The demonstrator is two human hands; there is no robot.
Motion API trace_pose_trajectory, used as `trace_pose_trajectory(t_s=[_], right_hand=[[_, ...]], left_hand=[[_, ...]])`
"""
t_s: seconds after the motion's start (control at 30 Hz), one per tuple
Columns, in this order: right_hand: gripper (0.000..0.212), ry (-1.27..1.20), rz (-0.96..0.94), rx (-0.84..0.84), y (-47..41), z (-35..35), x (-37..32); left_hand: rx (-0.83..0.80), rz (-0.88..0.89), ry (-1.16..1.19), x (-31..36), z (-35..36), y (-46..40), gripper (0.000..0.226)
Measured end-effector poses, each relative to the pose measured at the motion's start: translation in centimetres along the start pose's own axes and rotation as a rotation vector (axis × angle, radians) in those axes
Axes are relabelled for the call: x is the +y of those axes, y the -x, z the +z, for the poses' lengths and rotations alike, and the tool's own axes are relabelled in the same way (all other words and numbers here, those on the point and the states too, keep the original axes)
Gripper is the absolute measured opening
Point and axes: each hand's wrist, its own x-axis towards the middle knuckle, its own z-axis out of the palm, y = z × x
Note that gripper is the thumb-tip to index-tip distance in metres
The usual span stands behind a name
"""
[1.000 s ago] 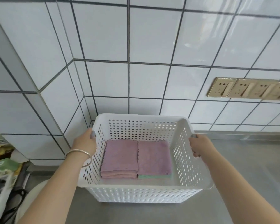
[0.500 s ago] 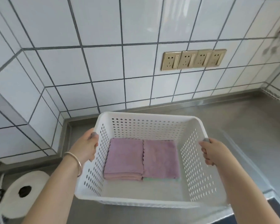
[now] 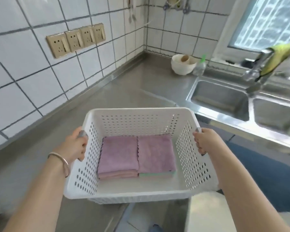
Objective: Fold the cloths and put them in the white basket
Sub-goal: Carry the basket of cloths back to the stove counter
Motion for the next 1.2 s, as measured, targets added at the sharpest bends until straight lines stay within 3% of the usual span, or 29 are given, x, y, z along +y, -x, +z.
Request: trace_pose_trajectory(t_s=[0.1,0.3,0.6,0.93,1.1,1.2], right_hand=[[0.026,-0.092,0.065,0.097,3.8,-3.5,4.0],[0.033,-0.270,0.168,0.308,11.6,-9.5,13.6],[0.024,-0.459,0.270,0.512,27.5,-15.2,28.1],[0.028,-0.523,0.478,0.738,49.8,-20.5,45.6],[0.027,-0.629,0.523,0.911,59.2,-23.0,52.0],[0.030,-0.755,0.553,1.059,64.1,-24.3,55.1]], left_hand=[[-0.091,0.040,-0.030,0.2,3.2,1.1,0.038],[-0.306,0.165,-0.209,0.6,10.9,5.8,0.024],[-0.541,0.263,-0.366,-2.7,20.9,17.8,0.029],[-0.970,0.145,-0.494,-11.9,32.9,34.9,0.037],[-1.188,0.204,-0.530,-12.8,40.0,45.3,0.040],[-1.310,0.151,-0.489,-12.3,44.5,51.7,0.045]])
